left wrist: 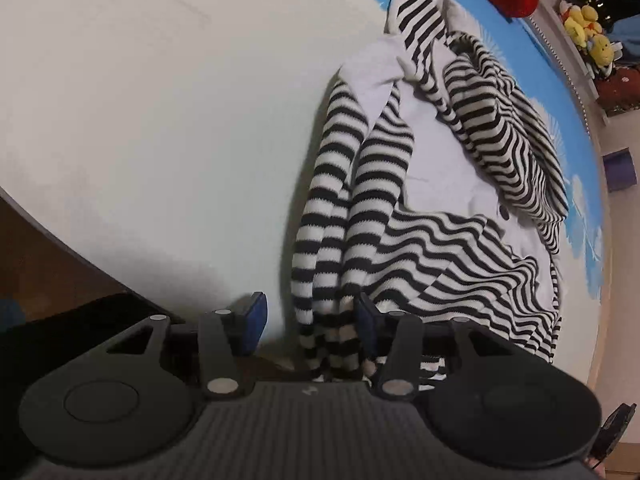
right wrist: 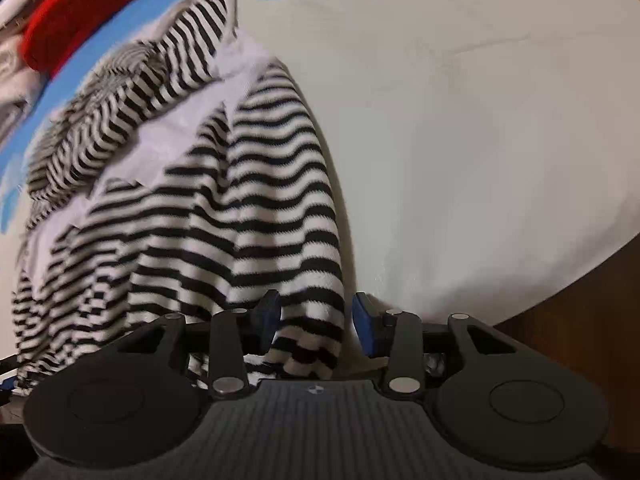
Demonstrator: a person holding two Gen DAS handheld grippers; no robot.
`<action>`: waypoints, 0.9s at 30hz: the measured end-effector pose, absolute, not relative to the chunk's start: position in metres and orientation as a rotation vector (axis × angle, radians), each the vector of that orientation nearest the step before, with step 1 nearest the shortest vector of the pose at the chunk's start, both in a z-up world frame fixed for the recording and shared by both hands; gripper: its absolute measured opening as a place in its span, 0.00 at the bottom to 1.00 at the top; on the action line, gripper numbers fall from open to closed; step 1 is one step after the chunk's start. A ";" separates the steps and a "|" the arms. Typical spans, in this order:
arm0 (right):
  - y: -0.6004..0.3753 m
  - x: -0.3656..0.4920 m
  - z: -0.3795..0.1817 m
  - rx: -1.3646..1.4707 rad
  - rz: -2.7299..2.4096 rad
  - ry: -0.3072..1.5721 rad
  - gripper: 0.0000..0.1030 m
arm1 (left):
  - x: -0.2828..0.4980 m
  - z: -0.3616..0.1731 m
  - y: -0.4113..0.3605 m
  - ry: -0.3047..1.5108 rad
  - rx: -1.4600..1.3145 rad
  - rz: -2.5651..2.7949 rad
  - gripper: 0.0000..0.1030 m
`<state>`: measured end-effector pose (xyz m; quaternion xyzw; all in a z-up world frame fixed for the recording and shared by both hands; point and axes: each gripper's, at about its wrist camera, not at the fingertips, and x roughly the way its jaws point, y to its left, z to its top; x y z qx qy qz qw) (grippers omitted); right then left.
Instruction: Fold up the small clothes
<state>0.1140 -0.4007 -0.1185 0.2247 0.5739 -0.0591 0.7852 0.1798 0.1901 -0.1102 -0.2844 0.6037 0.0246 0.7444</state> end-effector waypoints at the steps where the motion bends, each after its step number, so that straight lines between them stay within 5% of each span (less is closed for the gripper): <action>1: -0.400 0.114 -0.119 0.479 -0.130 1.240 0.40 | 0.181 -0.112 0.189 1.326 -0.626 0.049 0.50; 13: -0.391 0.116 -0.119 0.427 -0.109 1.239 0.35 | 0.186 -0.128 0.167 1.373 -0.548 0.008 0.49; 18: -0.391 0.116 -0.119 0.439 -0.110 1.238 0.27 | 0.186 -0.127 0.164 1.372 -0.528 -0.009 0.39; 23: -0.390 0.116 -0.119 0.439 -0.102 1.239 0.19 | 0.186 -0.126 0.158 1.368 -0.489 -0.041 0.10; 27: -0.391 0.116 -0.118 0.447 -0.096 1.233 0.04 | 0.185 -0.121 0.158 1.343 -0.469 -0.055 0.06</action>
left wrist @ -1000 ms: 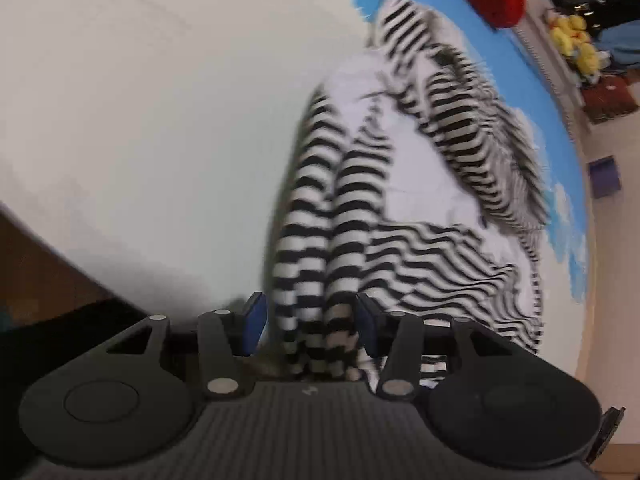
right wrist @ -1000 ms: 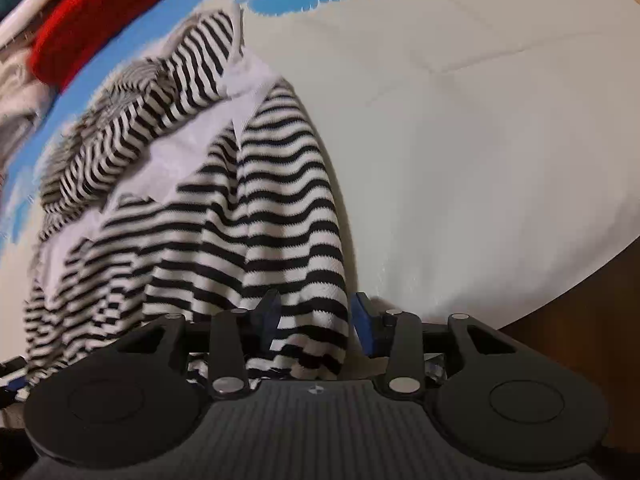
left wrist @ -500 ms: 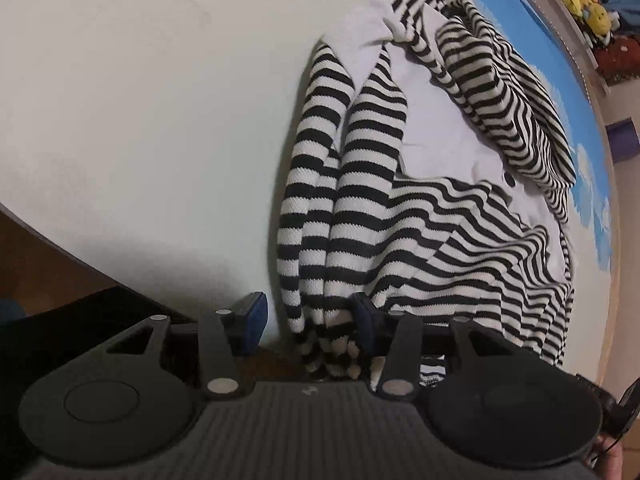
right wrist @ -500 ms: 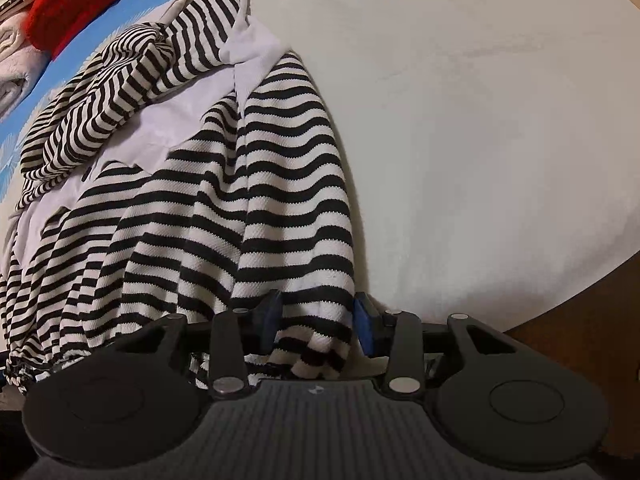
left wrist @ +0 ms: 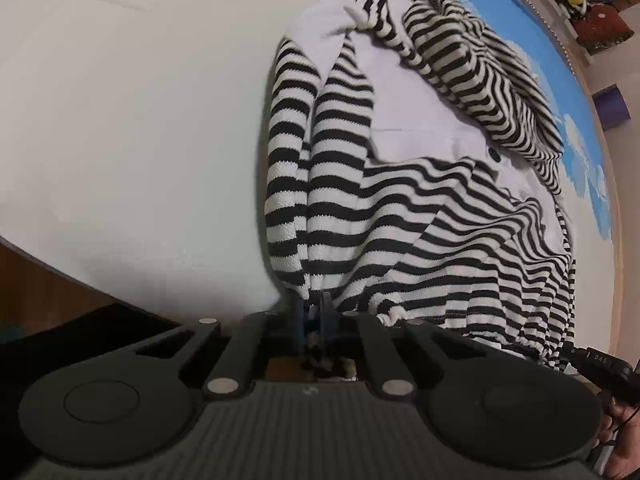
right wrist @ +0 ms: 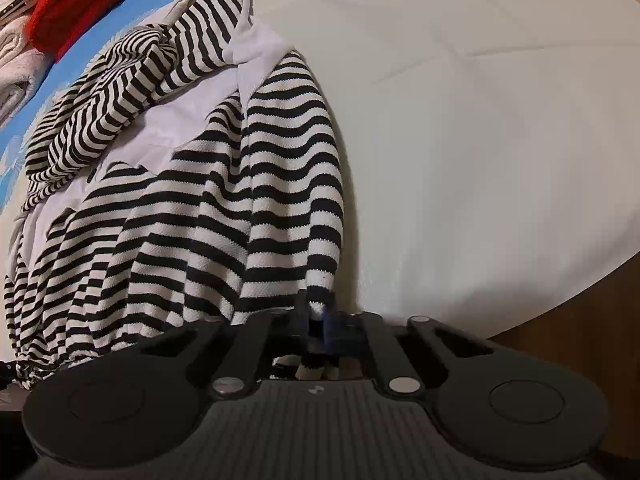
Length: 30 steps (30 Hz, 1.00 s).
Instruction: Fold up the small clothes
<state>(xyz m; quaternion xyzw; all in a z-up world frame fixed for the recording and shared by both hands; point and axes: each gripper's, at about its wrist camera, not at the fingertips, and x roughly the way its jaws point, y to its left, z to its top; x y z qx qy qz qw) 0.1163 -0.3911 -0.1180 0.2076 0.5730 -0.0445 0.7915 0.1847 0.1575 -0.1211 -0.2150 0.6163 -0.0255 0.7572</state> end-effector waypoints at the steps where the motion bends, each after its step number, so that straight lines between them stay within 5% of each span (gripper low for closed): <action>1: -0.391 0.116 -0.116 0.450 -0.093 1.223 0.03 | 0.184 -0.116 0.157 1.324 -0.456 -0.061 0.06; 18: -0.453 0.041 0.046 0.708 0.136 0.788 0.02 | 0.118 0.053 0.179 0.952 -0.403 -0.392 0.05; 24: -0.466 0.010 0.067 0.778 0.140 0.762 0.02 | 0.126 0.041 0.192 0.991 -0.494 -0.377 0.05; 30: -0.451 0.089 0.035 0.758 0.088 0.841 0.02 | 0.222 0.007 0.195 1.057 -0.504 -0.294 0.05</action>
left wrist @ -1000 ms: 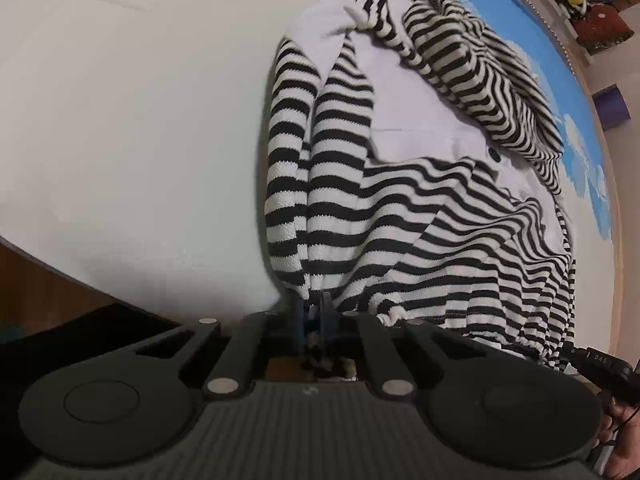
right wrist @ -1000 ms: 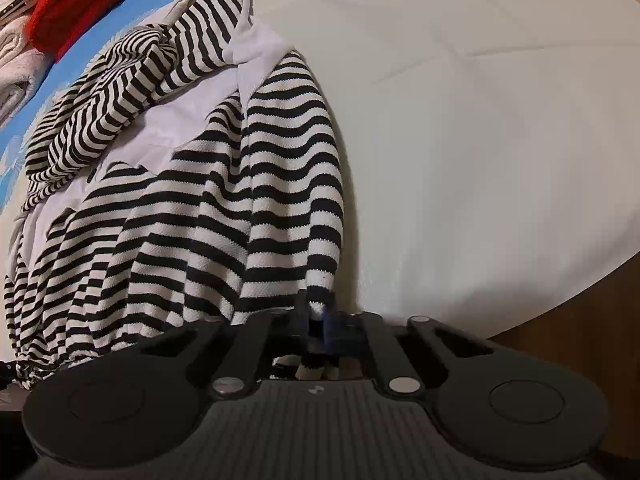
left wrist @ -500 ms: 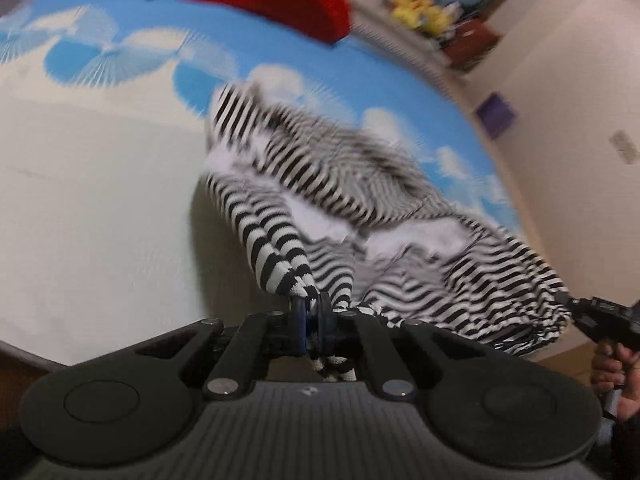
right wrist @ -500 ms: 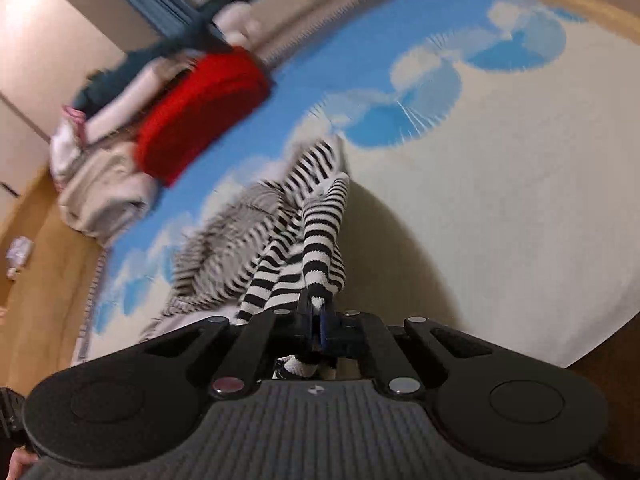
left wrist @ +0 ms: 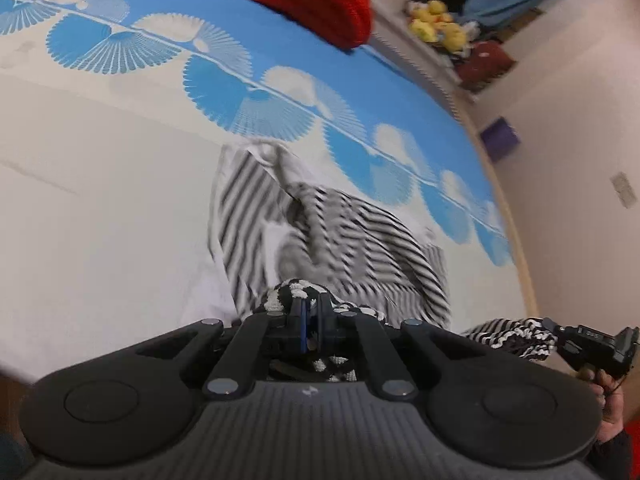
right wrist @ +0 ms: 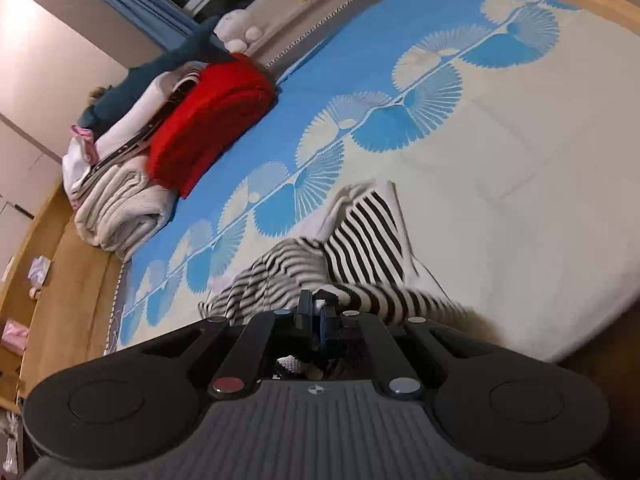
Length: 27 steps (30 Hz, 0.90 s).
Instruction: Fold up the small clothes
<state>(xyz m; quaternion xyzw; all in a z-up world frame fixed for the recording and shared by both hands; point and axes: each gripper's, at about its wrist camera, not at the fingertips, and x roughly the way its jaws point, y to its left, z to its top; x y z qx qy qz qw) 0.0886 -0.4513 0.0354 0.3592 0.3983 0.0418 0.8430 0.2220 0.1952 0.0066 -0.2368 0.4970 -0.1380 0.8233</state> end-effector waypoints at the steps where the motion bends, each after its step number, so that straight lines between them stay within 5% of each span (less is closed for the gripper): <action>1: -0.450 0.111 0.030 0.750 0.081 0.851 0.02 | 0.243 0.000 0.195 1.067 -0.508 -0.282 0.05; 7: -0.444 0.251 -0.017 0.701 -0.003 0.893 0.03 | 0.363 -0.068 0.207 1.140 -0.719 -0.183 0.13; 10: -0.448 0.290 -0.049 0.728 -0.081 0.909 0.20 | 0.377 -0.086 0.227 1.132 -0.895 -0.208 0.27; 12: -0.453 0.288 -0.059 0.769 -0.068 0.850 0.37 | 0.374 -0.070 0.234 1.040 -0.868 -0.253 0.50; 14: -0.457 0.281 -0.062 0.740 -0.031 0.815 0.39 | 0.371 -0.056 0.236 0.968 -0.808 -0.308 0.65; 21: -0.428 0.285 -0.076 0.342 0.110 0.803 0.57 | 0.370 -0.068 0.175 1.023 -0.257 -0.348 0.66; 27: -0.387 0.300 -0.100 0.065 0.199 0.832 0.57 | 0.372 -0.091 0.124 1.009 0.089 -0.393 0.67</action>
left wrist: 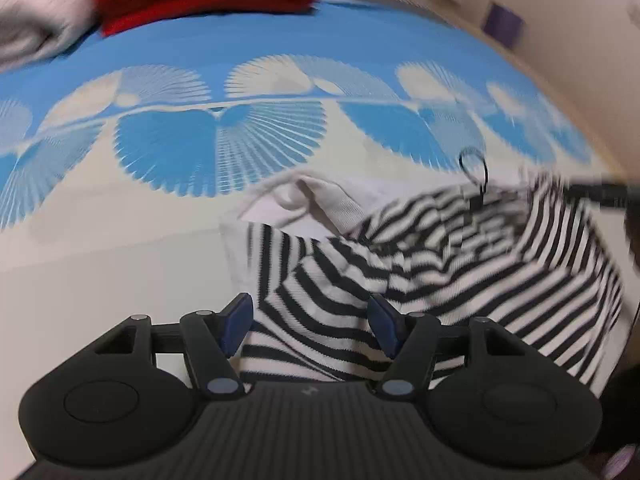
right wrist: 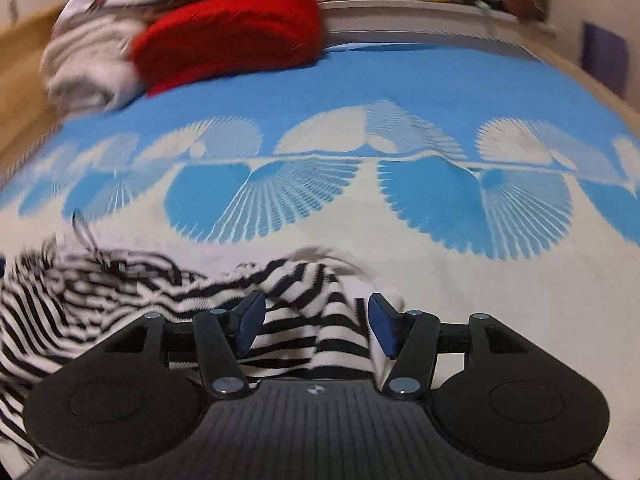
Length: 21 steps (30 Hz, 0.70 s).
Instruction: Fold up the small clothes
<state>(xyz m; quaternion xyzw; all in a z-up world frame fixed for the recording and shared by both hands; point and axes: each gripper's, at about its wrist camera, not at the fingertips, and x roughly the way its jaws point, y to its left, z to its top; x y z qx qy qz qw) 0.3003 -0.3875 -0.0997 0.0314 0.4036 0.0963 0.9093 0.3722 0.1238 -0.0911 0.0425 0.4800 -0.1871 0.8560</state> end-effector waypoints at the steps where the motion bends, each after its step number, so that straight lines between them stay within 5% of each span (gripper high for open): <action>1: -0.381 0.303 -0.102 0.037 0.218 0.835 0.57 | 0.372 -0.097 0.118 1.005 0.128 -0.393 0.67; 5: -0.353 0.305 -0.111 -0.138 0.252 0.826 0.57 | 0.373 -0.108 0.108 0.965 0.210 -0.410 0.65; 7: -0.343 0.307 -0.114 -0.216 0.250 0.815 0.55 | 0.374 -0.110 0.105 0.934 0.238 -0.417 0.51; 8: -0.338 0.308 -0.115 -0.257 0.240 0.810 0.48 | 0.375 -0.110 0.103 0.930 0.249 -0.430 0.26; 9: -0.336 0.308 -0.115 -0.283 0.229 0.808 0.29 | 0.375 -0.109 0.103 0.936 0.263 -0.444 0.05; 11: -0.337 0.309 -0.112 -0.293 0.230 0.804 0.02 | 0.371 -0.101 0.105 0.913 0.300 -0.476 0.04; 17: -0.369 0.311 -0.071 -0.079 0.206 0.651 0.02 | 0.382 -0.045 0.153 0.717 -0.013 -0.419 0.04; 21: -0.381 0.326 -0.051 0.105 0.140 0.540 0.02 | 0.412 -0.055 0.153 0.716 -0.108 -0.301 0.04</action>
